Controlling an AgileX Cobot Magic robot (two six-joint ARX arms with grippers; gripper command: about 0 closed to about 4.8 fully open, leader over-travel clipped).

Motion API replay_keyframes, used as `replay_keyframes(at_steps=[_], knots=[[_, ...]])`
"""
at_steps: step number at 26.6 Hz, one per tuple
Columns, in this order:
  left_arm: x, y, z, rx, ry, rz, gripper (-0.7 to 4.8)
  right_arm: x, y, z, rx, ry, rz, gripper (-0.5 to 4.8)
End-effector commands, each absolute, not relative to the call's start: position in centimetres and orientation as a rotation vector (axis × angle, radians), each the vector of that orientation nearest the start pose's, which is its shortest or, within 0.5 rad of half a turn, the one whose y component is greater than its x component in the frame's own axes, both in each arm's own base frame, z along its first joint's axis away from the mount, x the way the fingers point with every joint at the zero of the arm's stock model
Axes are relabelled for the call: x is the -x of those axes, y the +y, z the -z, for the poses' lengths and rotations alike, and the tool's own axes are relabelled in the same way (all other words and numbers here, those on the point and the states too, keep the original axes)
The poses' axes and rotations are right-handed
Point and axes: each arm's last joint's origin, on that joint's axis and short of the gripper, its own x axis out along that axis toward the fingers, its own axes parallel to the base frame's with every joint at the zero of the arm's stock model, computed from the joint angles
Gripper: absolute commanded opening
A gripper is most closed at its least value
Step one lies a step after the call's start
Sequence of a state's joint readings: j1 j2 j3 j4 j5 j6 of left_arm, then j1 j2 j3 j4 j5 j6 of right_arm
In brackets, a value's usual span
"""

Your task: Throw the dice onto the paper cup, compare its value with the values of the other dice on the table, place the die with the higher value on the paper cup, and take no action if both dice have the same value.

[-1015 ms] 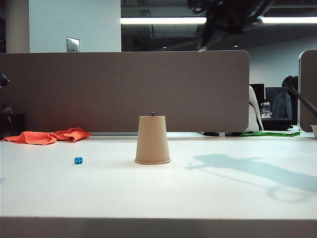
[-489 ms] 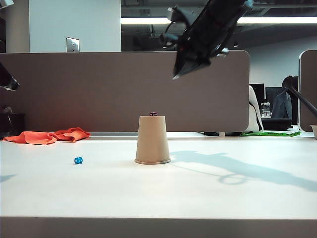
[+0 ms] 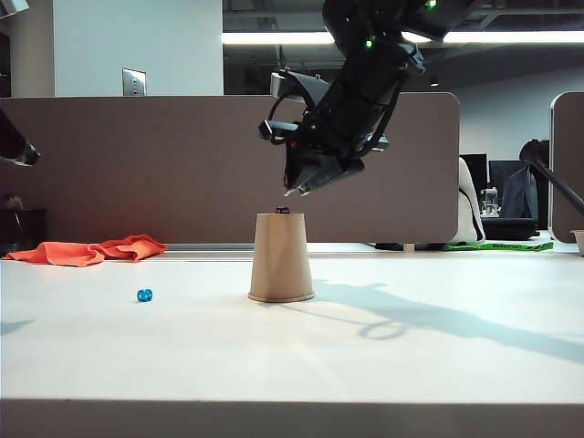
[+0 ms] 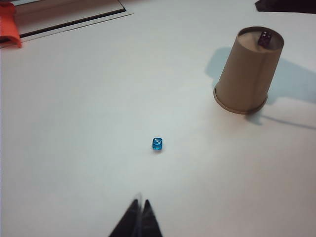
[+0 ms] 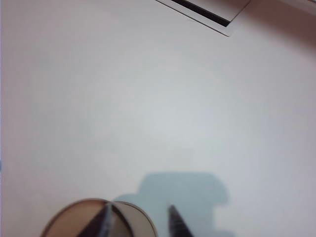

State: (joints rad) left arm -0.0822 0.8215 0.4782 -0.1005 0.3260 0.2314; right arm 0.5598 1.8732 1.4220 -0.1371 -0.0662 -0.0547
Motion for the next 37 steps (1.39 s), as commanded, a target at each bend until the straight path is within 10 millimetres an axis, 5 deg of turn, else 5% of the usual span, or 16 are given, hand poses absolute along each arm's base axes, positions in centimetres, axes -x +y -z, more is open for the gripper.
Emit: replay_keyframes(at_steps=[1, 37], knots=[[-17.6, -2.4, -23.3, -0.169, 0.377, 0.452, -0.05, -36.1, 22.9, -25.4, 0.202, 0.529, -0.607, 1.63], [-17.6, -2.4, -23.3, -0.168, 0.378, 0.452, -0.06, -35.1, 24.7, -23.7, 0.293, 0.586, -0.575, 2.27]])
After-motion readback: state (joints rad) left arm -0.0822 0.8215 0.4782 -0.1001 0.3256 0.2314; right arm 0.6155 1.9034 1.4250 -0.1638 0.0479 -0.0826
